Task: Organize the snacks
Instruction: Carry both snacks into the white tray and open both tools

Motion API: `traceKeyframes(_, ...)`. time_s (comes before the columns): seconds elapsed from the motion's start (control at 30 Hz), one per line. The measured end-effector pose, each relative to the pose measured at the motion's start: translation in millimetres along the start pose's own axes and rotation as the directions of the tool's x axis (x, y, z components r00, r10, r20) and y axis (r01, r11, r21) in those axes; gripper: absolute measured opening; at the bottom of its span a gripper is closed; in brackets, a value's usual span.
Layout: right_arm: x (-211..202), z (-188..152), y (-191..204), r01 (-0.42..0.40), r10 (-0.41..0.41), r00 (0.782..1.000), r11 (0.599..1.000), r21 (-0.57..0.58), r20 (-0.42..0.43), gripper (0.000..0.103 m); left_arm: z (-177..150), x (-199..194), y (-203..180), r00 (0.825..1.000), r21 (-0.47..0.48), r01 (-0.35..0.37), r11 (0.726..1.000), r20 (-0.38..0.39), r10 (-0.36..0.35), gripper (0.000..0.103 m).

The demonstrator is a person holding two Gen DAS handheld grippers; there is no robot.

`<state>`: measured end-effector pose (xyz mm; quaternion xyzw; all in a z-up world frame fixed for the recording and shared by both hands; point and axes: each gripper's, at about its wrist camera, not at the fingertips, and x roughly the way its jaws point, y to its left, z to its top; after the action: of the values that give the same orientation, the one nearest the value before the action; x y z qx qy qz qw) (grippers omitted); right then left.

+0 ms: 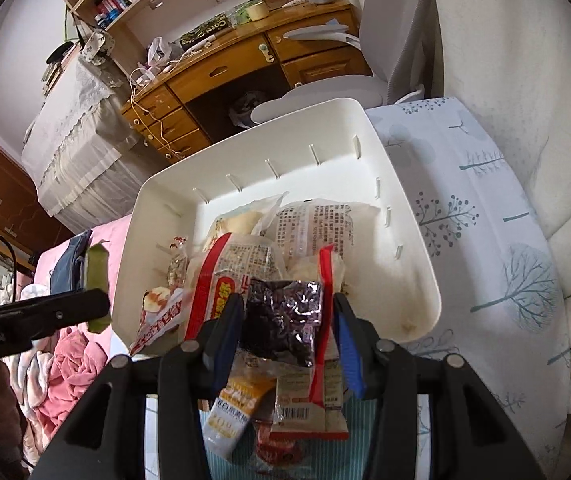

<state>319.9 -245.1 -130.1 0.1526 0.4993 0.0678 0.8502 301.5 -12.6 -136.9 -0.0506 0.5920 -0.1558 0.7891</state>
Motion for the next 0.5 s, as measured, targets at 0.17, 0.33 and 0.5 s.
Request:
traceKeyframes(0.17,-1,3,-12,0.002,-0.003,1.000,0.999,0.047,0.012,0.046,-1,4,1,1.000,-0.052,-0.022,0.998,-0.001,0.022,0.064)
traceKeyframes(0.33,-4,8,-19,-0.017,0.018,1.000,0.999,0.041,-0.012,0.053,-7,-9,0,0.996,-0.124,-0.083,0.989,0.013,0.085,0.071)
traceKeyframes(0.5,-20,13,-17,-0.058,0.058,0.998,0.998,-0.001,0.002,0.065,-20,-30,-5,0.994,-0.178,-0.099,0.979,0.033,0.107,0.075)
